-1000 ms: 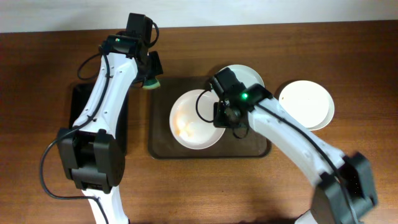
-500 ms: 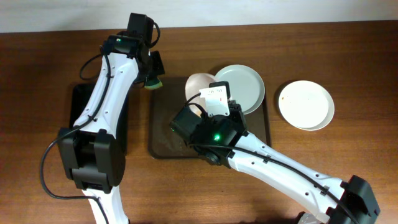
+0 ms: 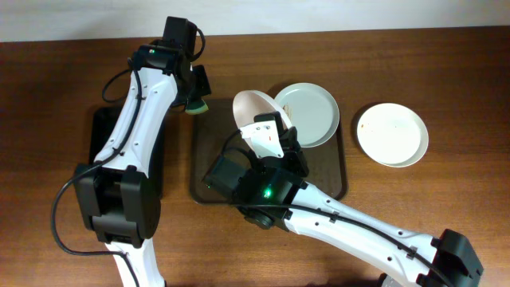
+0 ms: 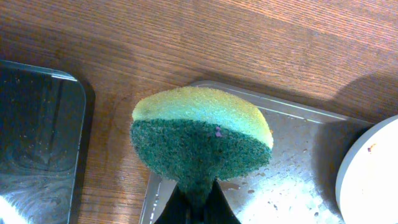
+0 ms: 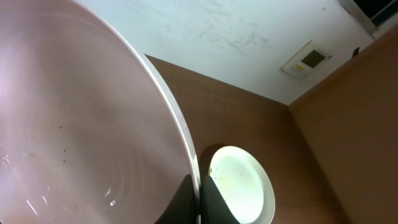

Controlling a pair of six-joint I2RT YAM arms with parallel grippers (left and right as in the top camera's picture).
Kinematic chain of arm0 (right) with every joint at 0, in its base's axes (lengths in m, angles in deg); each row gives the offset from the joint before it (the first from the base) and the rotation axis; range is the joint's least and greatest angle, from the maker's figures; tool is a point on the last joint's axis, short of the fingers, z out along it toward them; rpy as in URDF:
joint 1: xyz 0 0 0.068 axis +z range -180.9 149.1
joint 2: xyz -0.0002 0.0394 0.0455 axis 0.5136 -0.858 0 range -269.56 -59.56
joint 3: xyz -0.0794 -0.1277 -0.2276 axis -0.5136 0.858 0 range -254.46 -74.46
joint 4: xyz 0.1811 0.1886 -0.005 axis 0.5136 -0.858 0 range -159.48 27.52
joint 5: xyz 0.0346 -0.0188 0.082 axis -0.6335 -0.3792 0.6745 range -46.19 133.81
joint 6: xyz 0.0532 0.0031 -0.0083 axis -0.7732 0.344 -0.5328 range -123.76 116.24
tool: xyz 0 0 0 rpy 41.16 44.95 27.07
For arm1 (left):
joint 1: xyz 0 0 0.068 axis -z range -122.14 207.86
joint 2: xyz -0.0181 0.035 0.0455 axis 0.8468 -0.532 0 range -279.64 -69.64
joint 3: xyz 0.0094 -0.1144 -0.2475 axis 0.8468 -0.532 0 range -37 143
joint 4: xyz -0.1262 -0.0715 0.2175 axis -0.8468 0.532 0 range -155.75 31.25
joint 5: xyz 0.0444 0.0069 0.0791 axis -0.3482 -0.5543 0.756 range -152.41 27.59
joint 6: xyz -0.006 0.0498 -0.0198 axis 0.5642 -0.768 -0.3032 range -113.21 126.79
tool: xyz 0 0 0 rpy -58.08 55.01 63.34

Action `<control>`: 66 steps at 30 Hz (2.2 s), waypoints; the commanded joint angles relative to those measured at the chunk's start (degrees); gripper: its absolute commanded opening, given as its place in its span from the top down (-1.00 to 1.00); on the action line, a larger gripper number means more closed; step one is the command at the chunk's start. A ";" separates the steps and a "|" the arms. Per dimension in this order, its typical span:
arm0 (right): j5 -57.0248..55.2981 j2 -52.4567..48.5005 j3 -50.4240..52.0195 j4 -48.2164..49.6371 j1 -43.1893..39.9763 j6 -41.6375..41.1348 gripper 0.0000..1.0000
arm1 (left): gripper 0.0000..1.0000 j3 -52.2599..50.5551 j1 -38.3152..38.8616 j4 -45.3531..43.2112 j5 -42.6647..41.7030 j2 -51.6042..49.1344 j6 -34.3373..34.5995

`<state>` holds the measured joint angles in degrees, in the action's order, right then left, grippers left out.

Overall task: Clean dirty plates on tray and stack at the side
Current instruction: 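Lift the front plate with the right gripper and stack it on the side plate, then grip the rim of the last plate with the right gripper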

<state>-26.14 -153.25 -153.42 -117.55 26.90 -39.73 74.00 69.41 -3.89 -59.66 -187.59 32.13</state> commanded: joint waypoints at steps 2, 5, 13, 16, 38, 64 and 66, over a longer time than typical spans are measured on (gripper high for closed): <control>-2.75 0.31 -0.87 0.17 0.33 -0.50 0.92 | 0.99 0.48 -0.04 -0.11 -0.68 0.81 0.94; -1.40 0.31 -0.87 0.17 0.33 -0.50 0.92 | 0.99 0.48 -0.04 -0.09 -0.63 0.81 0.92; 21.90 0.81 -4.07 -3.15 -1.38 -0.74 0.92 | 0.99 0.48 -0.07 0.31 -0.66 0.81 0.92; 27.54 3.32 -9.31 -7.85 -7.76 -2.38 0.92 | 0.99 0.48 -0.07 0.33 -0.66 0.81 0.94; 60.24 -15.89 -9.60 -3.17 -74.07 7.19 0.92 | 0.99 0.48 -0.04 1.42 -0.46 0.81 0.87; 80.50 -17.03 -20.48 -8.70 -63.21 19.39 -0.23 | 0.99 0.48 -0.04 0.92 -0.44 0.81 0.90; 77.66 -17.88 -20.28 -5.81 -57.18 18.71 -0.23 | 0.99 0.48 -0.04 0.74 -0.44 0.81 0.92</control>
<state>48.81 -171.04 -173.02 -124.59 -37.10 -22.48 74.00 69.41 -2.77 -60.08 -187.59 32.15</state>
